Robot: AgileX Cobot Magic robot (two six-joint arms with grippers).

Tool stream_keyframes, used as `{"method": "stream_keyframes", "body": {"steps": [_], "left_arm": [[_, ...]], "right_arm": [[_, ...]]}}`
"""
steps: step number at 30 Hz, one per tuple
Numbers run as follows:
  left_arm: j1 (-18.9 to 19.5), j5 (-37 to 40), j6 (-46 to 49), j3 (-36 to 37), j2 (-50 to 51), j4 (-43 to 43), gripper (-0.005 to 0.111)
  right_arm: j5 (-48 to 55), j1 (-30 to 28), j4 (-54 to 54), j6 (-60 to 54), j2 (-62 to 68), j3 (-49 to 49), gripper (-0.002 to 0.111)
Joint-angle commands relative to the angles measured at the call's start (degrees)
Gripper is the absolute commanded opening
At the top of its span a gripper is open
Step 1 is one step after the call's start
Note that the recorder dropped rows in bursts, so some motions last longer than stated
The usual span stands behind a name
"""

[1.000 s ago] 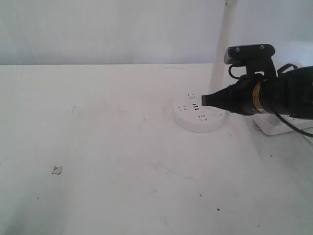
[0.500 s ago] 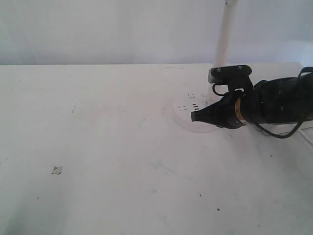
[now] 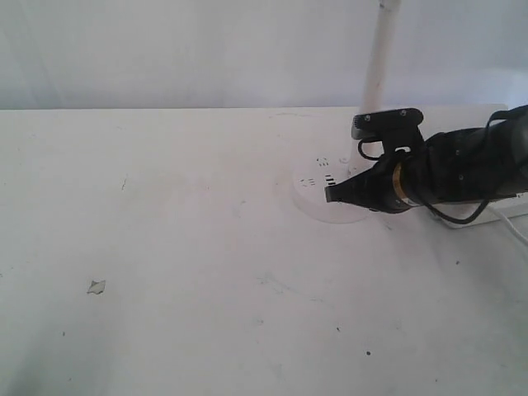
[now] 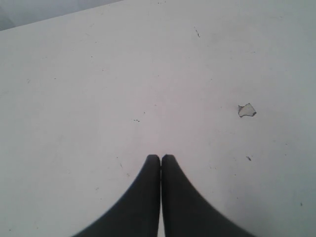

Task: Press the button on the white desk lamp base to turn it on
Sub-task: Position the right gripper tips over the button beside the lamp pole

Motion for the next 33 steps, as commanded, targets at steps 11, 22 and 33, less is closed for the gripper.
{"method": "stream_keyframes", "body": {"steps": [11,22,33], "left_arm": [[0.0,-0.1,-0.1,0.2,-0.2,-0.3,0.000],[0.0,-0.1,-0.1,0.2,-0.2,-0.3,0.000],[0.0,-0.1,-0.1,0.2,-0.2,-0.3,0.000]], "right_arm": [[1.2,-0.4,-0.8,-3.1,1.3,-2.6,0.000],[1.5,-0.4,-0.8,-3.4,1.3,-4.0,0.000],[1.5,-0.4,-1.5,-3.4,4.3,-4.0,0.000]]}}
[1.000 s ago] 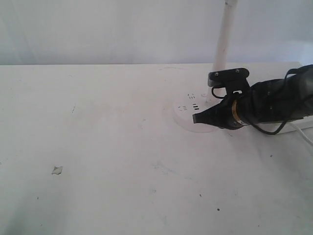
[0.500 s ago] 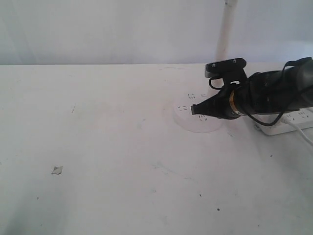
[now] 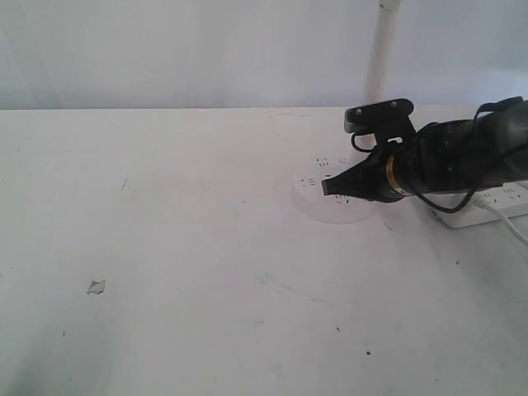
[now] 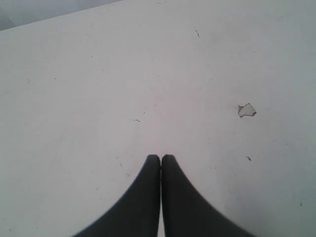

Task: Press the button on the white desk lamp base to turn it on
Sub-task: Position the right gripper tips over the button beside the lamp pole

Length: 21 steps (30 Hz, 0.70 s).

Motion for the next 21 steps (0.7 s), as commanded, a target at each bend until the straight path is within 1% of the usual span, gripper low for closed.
{"method": "stream_keyframes", "body": {"steps": [1,9,21], "left_arm": [[0.0,-0.1,-0.1,0.2,-0.2,-0.3,0.000],[0.0,-0.1,-0.1,0.2,-0.2,-0.3,0.000],[0.0,-0.1,-0.1,0.2,-0.2,-0.3,0.000]], "right_arm": [[0.6,-0.4,-0.6,-0.4,2.2,-0.1,0.000],[3.6,-0.4,-0.6,-1.0,2.6,-0.2,0.000],[3.2,-0.5,-2.1,-1.1,2.6,-2.3,0.000]]}}
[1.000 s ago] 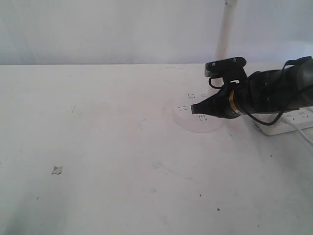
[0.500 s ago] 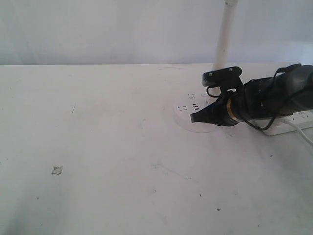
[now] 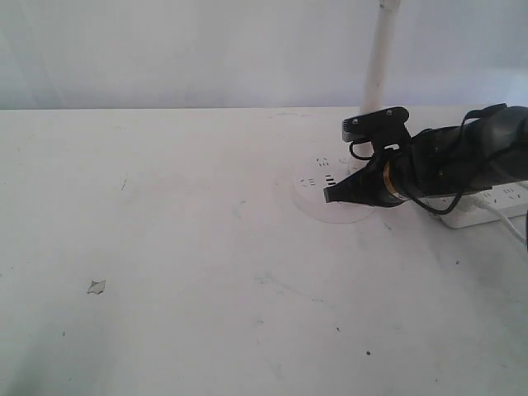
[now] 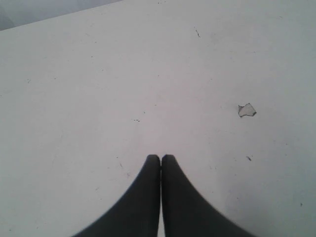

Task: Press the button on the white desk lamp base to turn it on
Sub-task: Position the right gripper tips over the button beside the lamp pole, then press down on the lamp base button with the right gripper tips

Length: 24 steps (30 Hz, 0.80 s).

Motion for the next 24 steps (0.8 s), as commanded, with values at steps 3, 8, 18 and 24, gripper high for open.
{"method": "stream_keyframes", "body": {"steps": [3,8,18,24], "left_arm": [[0.0,-0.1,-0.1,0.2,-0.2,-0.3,0.000],[0.0,-0.1,-0.1,0.2,-0.2,-0.3,0.000],[0.0,-0.1,-0.1,0.2,-0.2,-0.3,0.000],[0.0,-0.1,-0.1,0.2,-0.2,-0.3,0.000]], "right_arm": [[0.5,-0.4,-0.9,-0.5,0.1,-1.1,0.000],[0.6,-0.4,-0.9,-0.5,2.1,-1.4,0.000],[0.3,-0.4,-0.5,-0.2,4.7,-1.2,0.000],[0.3,-0.4,-0.5,-0.2,1.5,-1.2,0.000]]}}
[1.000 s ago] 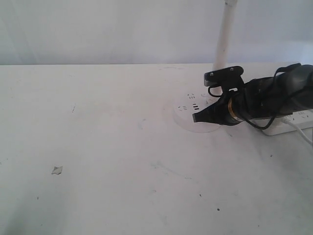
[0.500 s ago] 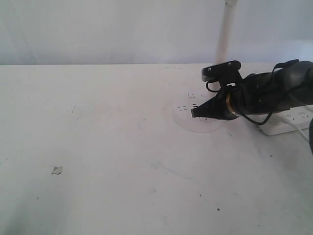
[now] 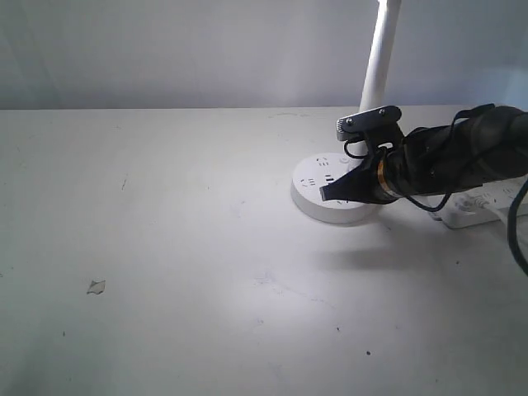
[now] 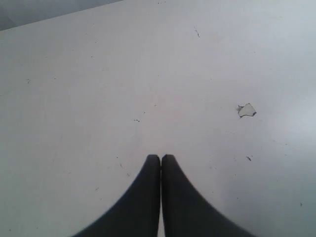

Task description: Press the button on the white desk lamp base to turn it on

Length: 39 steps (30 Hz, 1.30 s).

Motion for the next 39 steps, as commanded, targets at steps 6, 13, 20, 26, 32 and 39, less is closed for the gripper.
{"method": "stream_keyframes", "body": {"steps": [6,13,20,26,32,39], "left_arm": [[0.0,-0.1,-0.1,0.2,-0.2,-0.3,0.000],[0.0,-0.1,-0.1,0.2,-0.2,-0.3,0.000],[0.0,-0.1,-0.1,0.2,-0.2,-0.3,0.000],[0.0,-0.1,-0.1,0.2,-0.2,-0.3,0.000],[0.0,-0.1,-0.1,0.2,-0.2,-0.3,0.000],[0.0,-0.1,-0.1,0.2,-0.2,-0.3,0.000]], "right_arm": [[0.1,-0.4,0.3,-0.2,-9.4,2.9,0.000],[-4.7,-0.4,0.3,1.7,-23.5,12.9,0.000],[-8.5,-0.4,0.5,3.4,-37.0,26.0,0.000],[-13.6,-0.4,1.2,7.3,-48.4,35.8,0.000],[-19.2,-0.4,1.2,13.6,-60.2,43.7,0.000],[-22.1,-0.4,1.3,21.7,-75.0,53.8,0.000]]}}
